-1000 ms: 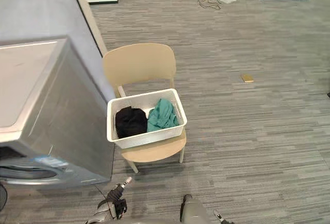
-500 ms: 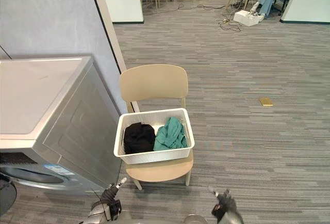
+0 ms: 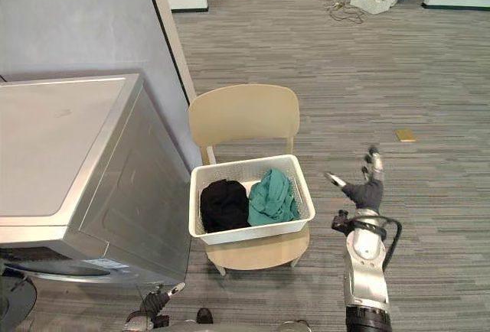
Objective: Pick up the laundry basket with both hands and put the clothes into the washing machine.
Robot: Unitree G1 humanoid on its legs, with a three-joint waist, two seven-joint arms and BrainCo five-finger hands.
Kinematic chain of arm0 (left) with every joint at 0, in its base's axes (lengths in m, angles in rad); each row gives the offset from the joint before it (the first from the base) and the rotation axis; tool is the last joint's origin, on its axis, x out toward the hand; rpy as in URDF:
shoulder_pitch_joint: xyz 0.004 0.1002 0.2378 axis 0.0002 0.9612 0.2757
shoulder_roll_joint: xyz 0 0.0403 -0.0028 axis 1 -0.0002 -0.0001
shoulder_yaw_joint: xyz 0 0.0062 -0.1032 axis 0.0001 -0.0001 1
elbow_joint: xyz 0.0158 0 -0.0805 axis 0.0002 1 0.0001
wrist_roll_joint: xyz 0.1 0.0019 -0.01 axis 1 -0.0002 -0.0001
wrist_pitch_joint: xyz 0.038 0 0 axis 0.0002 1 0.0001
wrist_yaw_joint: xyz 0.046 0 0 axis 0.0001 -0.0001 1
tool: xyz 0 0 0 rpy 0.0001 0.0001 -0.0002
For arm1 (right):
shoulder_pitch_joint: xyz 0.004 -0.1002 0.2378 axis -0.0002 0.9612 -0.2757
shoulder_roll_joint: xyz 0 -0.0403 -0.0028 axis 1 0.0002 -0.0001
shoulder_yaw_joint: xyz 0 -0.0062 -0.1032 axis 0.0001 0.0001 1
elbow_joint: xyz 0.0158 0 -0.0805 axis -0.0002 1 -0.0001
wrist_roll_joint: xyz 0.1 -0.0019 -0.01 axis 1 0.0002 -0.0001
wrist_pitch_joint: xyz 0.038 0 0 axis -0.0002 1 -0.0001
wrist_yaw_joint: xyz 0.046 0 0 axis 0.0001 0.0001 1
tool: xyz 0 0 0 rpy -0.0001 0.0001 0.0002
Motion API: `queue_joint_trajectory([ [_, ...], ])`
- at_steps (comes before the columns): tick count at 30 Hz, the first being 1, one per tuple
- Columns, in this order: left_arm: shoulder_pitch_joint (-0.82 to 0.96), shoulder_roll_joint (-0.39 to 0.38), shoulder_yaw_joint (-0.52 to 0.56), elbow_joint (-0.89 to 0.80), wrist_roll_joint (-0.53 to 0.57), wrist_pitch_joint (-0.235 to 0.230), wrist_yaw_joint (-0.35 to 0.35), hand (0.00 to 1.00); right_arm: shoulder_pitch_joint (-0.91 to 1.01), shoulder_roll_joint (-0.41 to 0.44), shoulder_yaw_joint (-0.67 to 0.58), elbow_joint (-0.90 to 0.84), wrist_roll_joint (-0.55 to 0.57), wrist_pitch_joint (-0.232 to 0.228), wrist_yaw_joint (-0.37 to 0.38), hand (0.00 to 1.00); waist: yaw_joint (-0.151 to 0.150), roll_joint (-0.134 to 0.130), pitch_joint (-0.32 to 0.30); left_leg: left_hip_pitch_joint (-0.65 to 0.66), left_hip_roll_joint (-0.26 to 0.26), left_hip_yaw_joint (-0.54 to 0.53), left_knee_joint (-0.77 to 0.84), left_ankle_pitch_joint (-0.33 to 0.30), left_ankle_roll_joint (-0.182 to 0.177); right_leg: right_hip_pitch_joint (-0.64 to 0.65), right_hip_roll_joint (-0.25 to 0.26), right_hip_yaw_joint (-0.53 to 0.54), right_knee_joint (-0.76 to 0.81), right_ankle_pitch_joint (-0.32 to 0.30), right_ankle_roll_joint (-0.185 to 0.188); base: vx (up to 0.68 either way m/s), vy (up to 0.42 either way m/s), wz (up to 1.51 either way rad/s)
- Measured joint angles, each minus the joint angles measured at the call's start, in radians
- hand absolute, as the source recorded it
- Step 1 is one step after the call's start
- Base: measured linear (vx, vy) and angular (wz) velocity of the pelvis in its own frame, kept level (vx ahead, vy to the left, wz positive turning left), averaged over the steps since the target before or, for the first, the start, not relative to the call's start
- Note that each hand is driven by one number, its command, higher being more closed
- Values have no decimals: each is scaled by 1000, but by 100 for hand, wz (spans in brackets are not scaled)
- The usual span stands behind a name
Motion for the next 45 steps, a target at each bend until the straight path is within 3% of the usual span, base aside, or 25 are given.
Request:
queue_joint_trajectory([
  [3,-29,-3,-74,-5,2,-6,-13,0,-162,-133,150,114,-68,3,49,0,1,8,20,-19,4,-15,-48,35,1,-29,12,-14,-8,25,-2,-61,-3,13],
  [7,-127,-13,-135,-26,0,-7,-13,0,-475,-228,319,338,-153,16,89,0,30,10,133,-152,4,-77,-10,61,17,-106,12,-54,-6,54,-6,-132,29,36],
  [13,-202,-1,-153,-84,-12,-15,5,0,-882,-233,431,705,-153,62,88,0,106,25,289,-260,0,-129,7,103,31,-181,11,-94,12,78,-13,-108,40,25],
  [16,-211,23,-152,-105,-49,-24,28,0,-1019,-233,449,826,-120,67,89,0,118,27,348,-292,-1,-147,24,107,34,-191,10,-114,13,80,-13,-42,24,20],
  [18,-225,28,-149,-105,-71,-28,33,0,-1062,-236,449,877,-115,76,91,0,136,29,366,-309,-1,-154,26,107,34,-205,11,-117,15,80,-13,-22,9,10],
  [22,-232,31,-141,-104,-90,-36,50,0,-1093,-231,448,962,-126,87,87,0,138,32,373,-351,-3,-170,31,109,35,-238,11,-129,28,80,-13,13,8,10],
  [28,-253,29,-145,-99,-90,-35,62,0,-1129,-233,417,1019,-125,81,80,0,138,39,384,-384,-4,-186,31,110,33,-264,12,-136,27,80,-14,11,3,4],
  [40,-289,21,-184,-125,-90,-36,113,0,-1129,-233,356,1024,-142,92,-10,0,151,44,388,-422,-10,-218,36,112,32,-279,12,-165,31,77,-18,10,2,8],
  [42,-289,22,-184,-137,-90,-36,117,0,-1126,-233,345,972,-151,107,-16,0,152,43,388,-427,-10,-217,36,112,32,-284,12,-165,31,77,-18,0,0,0],
  [45,-289,19,-180,-143,-90,-35,121,0,-1079,-233,307,728,-152,123,-53,0,146,41,391,-435,-9,-216,36,112,32,-292,12,-164,32,77,-18,0,0,0],
])
